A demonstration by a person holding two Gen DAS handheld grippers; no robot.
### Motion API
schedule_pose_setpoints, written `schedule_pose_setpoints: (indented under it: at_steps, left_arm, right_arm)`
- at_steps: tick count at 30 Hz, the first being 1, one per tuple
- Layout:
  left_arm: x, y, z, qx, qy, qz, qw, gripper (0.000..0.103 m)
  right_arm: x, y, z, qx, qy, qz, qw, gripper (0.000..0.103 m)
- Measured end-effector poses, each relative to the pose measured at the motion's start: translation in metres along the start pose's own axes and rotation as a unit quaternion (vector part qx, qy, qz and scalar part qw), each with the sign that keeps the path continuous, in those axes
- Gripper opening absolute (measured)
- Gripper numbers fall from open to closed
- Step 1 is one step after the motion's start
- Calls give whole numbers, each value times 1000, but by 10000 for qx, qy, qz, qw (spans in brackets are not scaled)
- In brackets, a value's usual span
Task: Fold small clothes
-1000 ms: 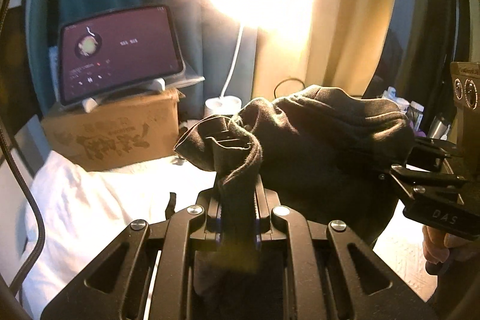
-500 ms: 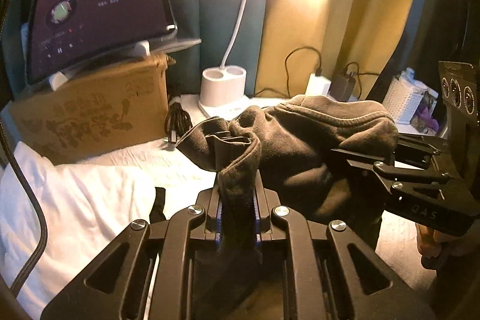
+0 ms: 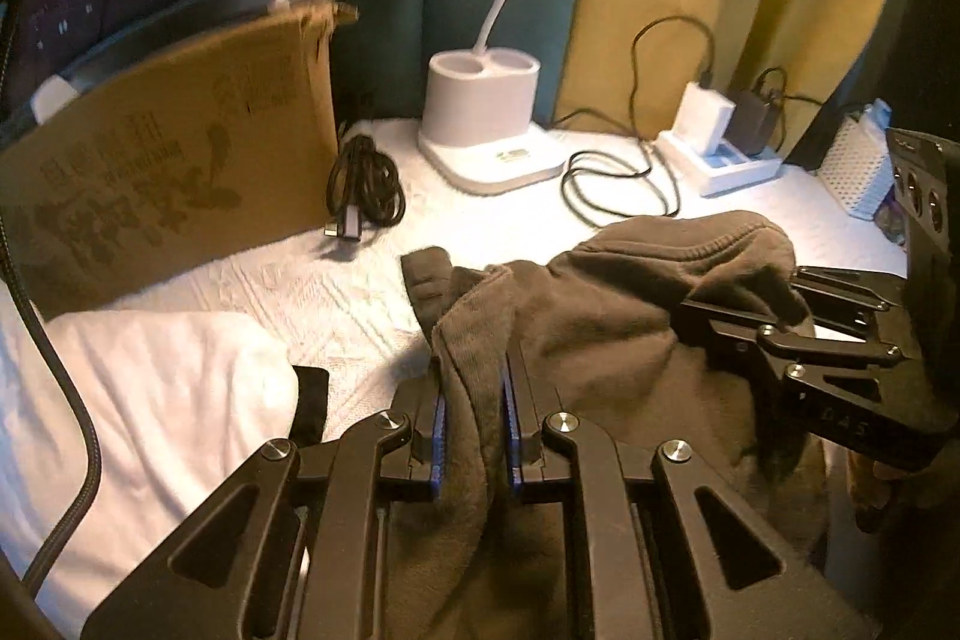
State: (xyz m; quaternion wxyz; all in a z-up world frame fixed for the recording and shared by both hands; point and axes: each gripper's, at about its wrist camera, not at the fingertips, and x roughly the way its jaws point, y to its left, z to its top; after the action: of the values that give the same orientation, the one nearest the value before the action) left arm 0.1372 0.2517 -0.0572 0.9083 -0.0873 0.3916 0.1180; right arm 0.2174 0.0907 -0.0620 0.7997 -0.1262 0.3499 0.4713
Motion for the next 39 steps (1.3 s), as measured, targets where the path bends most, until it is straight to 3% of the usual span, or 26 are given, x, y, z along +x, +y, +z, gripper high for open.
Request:
schedule_pose_setpoints:
  at_steps: [6, 7, 9, 10, 11, 15, 23, 30, 35, 39]
  left_arm:
    - [22, 9, -5, -111, 234, 196, 9995, 13]
    - [24, 11, -6, -128, 248, 237, 9993, 13]
    - [26, 14, -6, -158, 263, 291, 9991, 13]
    - [26, 14, -6, -157, 261, 292, 9991, 13]
    - [26, 14, -6, -143, 262, 314, 9991, 14]
    - [25, 14, -7, -127, 269, 368, 9989, 14]
    - [4, 24, -1, -396, 101, 475, 9980, 15]
    - [-31, 10, -6, -254, -87, 135, 9995, 15]
    - [-38, -5, -20, 34, 91, 10, 10000, 15]
    - [-25, -2, -35, 72, 381, 369, 9986, 15]
  right_arm:
    - [22, -7, -3, 62, 237, -107, 9996, 22]
    - [23, -7, -3, 59, 230, -137, 9996, 27]
    - [23, -9, -4, 39, 196, -352, 9992, 46]
    - [23, -12, -3, 60, 186, -463, 9987, 62]
    - [24, -17, -4, 121, 170, -603, 9980, 71]
    - [17, -27, -4, 278, 143, -644, 9974, 72]
    - [-16, -34, -7, 590, -96, -1118, 9919, 73]
    - [-25, -25, -29, 547, -23, -1115, 9923, 73]
    - [-20, -20, -46, 521, 95, -1199, 9914, 73]
    - [-31, -21, -52, 707, 11, -1199, 9903, 73]
